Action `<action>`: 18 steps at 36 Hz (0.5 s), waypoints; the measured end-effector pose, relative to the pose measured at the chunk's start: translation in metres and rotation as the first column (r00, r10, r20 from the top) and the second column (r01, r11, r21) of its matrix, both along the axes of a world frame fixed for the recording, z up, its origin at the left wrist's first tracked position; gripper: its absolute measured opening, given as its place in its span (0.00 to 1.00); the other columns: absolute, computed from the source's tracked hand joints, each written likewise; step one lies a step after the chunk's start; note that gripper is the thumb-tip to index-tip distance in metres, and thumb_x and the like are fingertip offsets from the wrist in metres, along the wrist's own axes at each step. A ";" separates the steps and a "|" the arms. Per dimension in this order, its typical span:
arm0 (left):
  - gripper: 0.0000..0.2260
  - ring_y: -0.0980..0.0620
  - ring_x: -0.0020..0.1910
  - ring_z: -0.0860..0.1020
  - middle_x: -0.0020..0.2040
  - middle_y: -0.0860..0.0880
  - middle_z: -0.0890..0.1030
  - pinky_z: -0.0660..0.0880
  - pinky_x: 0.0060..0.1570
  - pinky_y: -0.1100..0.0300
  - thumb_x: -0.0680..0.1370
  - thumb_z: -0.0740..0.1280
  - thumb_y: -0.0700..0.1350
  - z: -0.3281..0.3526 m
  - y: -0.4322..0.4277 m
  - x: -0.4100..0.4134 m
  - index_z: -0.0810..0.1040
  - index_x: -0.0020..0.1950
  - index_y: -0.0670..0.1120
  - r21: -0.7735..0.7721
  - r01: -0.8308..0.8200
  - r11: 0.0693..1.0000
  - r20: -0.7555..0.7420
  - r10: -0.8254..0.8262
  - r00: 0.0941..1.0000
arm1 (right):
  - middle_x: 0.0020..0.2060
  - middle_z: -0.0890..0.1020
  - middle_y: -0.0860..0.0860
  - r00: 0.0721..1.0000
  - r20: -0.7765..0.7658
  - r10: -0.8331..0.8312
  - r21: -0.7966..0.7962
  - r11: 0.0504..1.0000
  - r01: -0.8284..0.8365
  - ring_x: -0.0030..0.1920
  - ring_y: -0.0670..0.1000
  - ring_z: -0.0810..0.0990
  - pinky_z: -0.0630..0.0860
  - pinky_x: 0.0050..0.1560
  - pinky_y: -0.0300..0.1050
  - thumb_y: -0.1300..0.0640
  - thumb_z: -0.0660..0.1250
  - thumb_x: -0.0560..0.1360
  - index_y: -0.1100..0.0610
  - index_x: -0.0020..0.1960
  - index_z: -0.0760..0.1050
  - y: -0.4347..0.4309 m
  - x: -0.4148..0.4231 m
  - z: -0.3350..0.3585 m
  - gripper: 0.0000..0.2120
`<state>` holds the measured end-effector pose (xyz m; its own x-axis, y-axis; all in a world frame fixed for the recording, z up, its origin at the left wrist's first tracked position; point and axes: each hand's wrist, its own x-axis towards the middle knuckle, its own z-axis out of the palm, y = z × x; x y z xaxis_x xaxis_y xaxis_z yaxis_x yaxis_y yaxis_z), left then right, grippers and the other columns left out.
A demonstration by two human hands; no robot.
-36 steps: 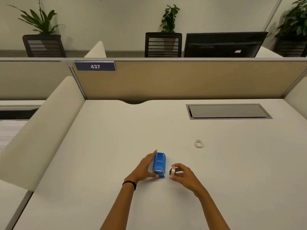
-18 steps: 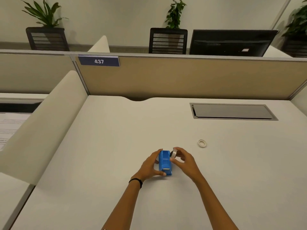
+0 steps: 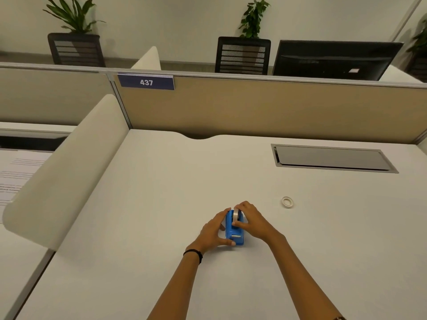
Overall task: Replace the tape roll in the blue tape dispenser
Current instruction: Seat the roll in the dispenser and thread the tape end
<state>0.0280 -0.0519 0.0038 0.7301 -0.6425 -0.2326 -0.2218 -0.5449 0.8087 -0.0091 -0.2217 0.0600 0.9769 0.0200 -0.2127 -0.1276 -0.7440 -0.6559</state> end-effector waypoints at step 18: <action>0.43 0.57 0.48 0.72 0.68 0.54 0.68 0.71 0.52 0.65 0.66 0.76 0.55 -0.001 0.001 0.001 0.52 0.73 0.57 -0.004 0.013 1.000 0.010 -0.013 1.000 | 0.60 0.71 0.57 0.987 -0.022 0.156 -0.222 0.962 -0.157 0.59 0.55 0.68 0.70 0.61 0.48 0.57 0.64 0.76 0.59 0.63 0.66 0.008 0.009 0.007 0.18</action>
<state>0.0290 -0.0513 0.0028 0.7240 -0.6527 -0.2232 -0.2366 -0.5389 0.8085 -0.0003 -0.2140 0.0668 0.9643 0.1244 -0.2336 -0.0003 -0.8820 -0.4712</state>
